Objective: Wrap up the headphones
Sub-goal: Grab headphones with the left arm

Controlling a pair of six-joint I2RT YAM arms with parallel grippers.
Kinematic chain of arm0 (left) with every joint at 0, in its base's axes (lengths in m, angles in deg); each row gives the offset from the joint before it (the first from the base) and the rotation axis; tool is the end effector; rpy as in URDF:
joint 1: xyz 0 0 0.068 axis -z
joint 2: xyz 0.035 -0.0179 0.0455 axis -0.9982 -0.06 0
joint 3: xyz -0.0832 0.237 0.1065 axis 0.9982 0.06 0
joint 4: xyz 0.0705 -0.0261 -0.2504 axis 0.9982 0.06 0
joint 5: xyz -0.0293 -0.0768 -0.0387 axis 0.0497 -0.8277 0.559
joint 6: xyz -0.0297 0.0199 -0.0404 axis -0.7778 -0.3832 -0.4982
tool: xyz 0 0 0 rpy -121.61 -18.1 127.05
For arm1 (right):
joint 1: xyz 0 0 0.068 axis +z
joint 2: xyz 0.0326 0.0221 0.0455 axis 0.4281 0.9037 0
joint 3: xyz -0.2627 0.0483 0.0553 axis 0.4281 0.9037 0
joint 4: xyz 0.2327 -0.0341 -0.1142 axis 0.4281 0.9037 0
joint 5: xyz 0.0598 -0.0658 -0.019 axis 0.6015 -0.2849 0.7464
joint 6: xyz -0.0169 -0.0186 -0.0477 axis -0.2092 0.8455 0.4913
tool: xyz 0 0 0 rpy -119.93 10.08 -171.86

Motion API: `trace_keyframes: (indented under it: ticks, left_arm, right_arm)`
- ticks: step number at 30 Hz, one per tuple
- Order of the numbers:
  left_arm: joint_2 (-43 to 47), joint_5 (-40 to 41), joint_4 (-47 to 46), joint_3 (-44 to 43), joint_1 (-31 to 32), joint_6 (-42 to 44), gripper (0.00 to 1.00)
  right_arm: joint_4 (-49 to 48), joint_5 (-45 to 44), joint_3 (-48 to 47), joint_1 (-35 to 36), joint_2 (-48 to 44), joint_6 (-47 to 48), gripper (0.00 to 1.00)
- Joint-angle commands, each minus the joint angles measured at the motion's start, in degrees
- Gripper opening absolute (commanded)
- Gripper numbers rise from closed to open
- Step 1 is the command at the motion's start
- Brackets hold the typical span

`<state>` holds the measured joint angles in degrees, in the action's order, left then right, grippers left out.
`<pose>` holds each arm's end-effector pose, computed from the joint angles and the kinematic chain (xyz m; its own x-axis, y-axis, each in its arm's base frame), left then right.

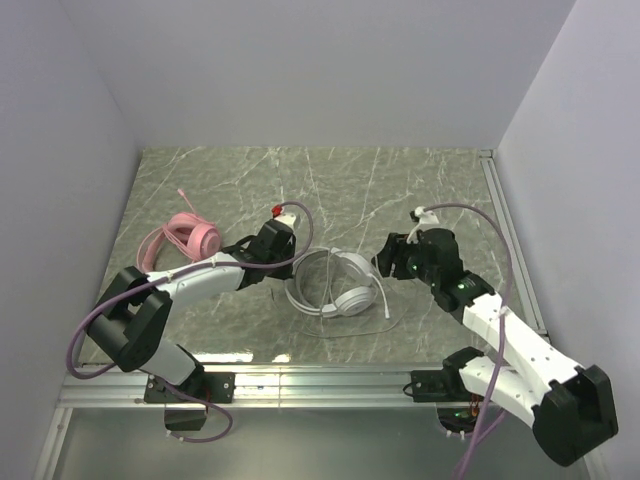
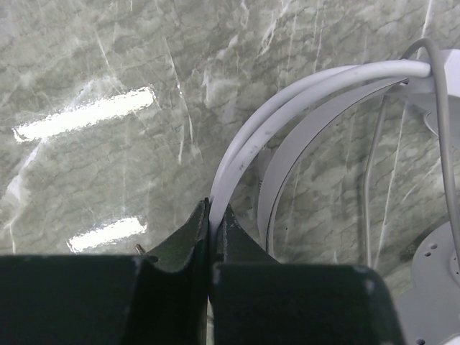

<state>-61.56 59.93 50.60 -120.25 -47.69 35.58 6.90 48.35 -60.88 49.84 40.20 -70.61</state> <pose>0.2374 -0.1859 0.1912 -0.7633 0.0651 -0.6428 0.2566 0.9436 -0.2091 0.1859 0.0888 0.2437 -0.5873 0.1635 -0.7927 -0.2870 0.8736 0.3929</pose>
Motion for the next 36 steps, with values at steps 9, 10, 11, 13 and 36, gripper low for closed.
trace_keyframes:
  ticks: [9,10,11,13,36]
  left_arm:
    - [-0.4,1.7,-0.6,-4.1,1.0,1.7,0.00]
    - [-0.7,1.7,-0.5,-4.3,1.1,1.8,0.00]
    - [-0.8,1.7,-0.6,-4.3,1.2,2.0,0.00]
    - [-0.9,2.0,-0.7,-4.3,1.4,2.3,0.00]
    - [-2.5,2.3,2.8,-7.2,1.7,2.6,0.06]
  right_arm:
    - [2.3,0.8,-9.6,8.1,11.3,9.7,0.68]
    - [2.9,-0.3,-10.5,8.9,12.2,10.0,0.68]
    - [3.2,-2.6,-11.0,10.6,14.3,10.1,0.68]
    - [4.4,-4.2,-12.0,11.7,16.4,10.7,0.68]
    - [4.8,-9.6,-14.1,14.8,24.8,11.4,0.06]
